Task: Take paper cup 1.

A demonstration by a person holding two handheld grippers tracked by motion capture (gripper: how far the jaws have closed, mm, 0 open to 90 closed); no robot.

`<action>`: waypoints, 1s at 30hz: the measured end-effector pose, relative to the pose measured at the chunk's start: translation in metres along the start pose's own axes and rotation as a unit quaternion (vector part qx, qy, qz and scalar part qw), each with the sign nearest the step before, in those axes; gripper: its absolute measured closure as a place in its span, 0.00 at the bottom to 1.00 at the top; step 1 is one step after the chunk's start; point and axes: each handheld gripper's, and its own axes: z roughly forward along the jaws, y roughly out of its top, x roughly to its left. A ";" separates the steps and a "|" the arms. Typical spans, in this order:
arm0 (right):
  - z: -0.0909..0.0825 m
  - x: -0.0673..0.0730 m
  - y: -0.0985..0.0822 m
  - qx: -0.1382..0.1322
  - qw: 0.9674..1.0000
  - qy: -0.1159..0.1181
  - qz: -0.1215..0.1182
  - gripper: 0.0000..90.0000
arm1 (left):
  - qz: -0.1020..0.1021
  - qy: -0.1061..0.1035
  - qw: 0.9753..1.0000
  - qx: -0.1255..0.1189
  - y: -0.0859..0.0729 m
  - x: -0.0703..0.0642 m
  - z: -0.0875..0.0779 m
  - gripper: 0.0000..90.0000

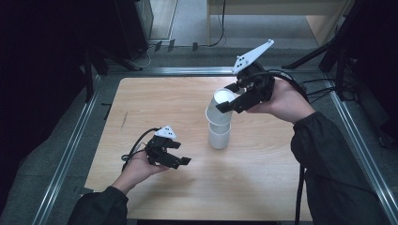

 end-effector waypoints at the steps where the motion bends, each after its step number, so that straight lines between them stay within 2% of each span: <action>1: -0.002 0.003 0.000 -0.001 1.000 0.003 -0.004 0.39 | 0.000 -0.001 1.000 -0.002 0.000 0.000 0.000 0.24; 6: -0.007 0.019 -0.005 0.001 1.000 0.013 -0.020 0.39 | -0.001 -0.004 1.000 -0.010 0.000 0.000 -0.003 0.24; 9: -0.007 0.024 -0.011 -0.003 1.000 0.023 -0.017 0.39 | -0.006 -0.010 1.000 -0.015 0.000 0.000 -0.004 0.23; 11: -0.004 0.027 -0.021 -0.007 0.999 0.032 -0.013 0.39 | -0.006 -0.023 0.999 -0.023 0.001 -0.001 -0.007 0.23; 13: 0.001 0.029 -0.034 -0.009 0.999 0.039 -0.002 0.39 | 0.001 -0.034 0.999 -0.036 0.003 -0.003 -0.009 0.21; 16: 0.009 0.035 -0.047 -0.008 0.999 0.043 -0.005 0.39 | 0.009 -0.044 0.998 -0.039 0.003 -0.005 -0.010 0.20; 23: 0.026 0.041 -0.074 -0.020 0.998 0.067 0.005 0.39 | 0.017 -0.049 0.998 -0.042 0.004 -0.007 -0.010 0.20; 29: 0.040 0.043 -0.088 -0.028 0.996 0.079 0.013 0.39 | 0.023 -0.051 0.997 -0.043 0.004 -0.008 -0.010 0.20; 30: 0.048 0.044 -0.095 -0.035 0.995 0.086 0.019 0.39 | 0.024 -0.053 0.997 -0.045 0.004 -0.008 -0.010 0.20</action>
